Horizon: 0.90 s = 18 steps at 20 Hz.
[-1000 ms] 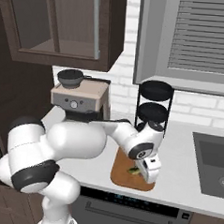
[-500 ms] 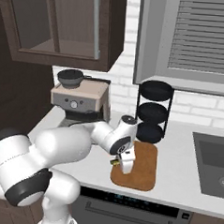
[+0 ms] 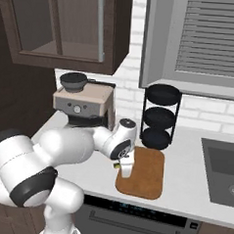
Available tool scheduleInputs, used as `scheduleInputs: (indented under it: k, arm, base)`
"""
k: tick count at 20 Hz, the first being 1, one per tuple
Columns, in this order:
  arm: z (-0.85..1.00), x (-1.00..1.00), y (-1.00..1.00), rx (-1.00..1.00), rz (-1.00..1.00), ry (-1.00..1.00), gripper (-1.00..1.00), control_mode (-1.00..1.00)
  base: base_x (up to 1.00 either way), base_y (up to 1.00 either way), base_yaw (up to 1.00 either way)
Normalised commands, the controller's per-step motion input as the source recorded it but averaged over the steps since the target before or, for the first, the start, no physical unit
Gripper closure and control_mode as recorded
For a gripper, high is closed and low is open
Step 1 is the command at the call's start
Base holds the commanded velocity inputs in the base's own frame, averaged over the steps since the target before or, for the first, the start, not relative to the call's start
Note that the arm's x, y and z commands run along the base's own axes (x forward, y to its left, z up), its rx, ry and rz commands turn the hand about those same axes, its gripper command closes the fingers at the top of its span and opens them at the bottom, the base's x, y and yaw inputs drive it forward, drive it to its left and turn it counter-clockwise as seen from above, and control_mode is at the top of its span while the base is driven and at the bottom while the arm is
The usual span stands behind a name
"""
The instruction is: Pick up the sponge from the counter and clean the cutting board by briefly scrubbing or pressing down on the cutting board. Once finished, release the sponge.
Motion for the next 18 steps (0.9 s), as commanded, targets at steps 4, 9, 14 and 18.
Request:
scheduleInputs:
  k: [4, 9, 14, 18]
  arm:
    - [0.04, 0.02, -0.57, 0.00, -0.01, 0.01, 1.00, -1.00]
    - [-0.02, 0.06, -0.43, 0.00, 0.00, 0.02, 1.00, -1.00]
    - [-0.17, -0.33, -0.43, -0.01, 0.00, 0.03, 1.00, -1.00]
    - [-0.19, -0.71, -0.37, -0.05, 0.03, 0.06, 1.00, -1.00]
  base:
    - [0.00, 0.00, 0.00]
    - [0.00, 0.00, 0.00]
    - [0.00, 0.00, 0.00]
    - [0.00, 0.00, 0.00]
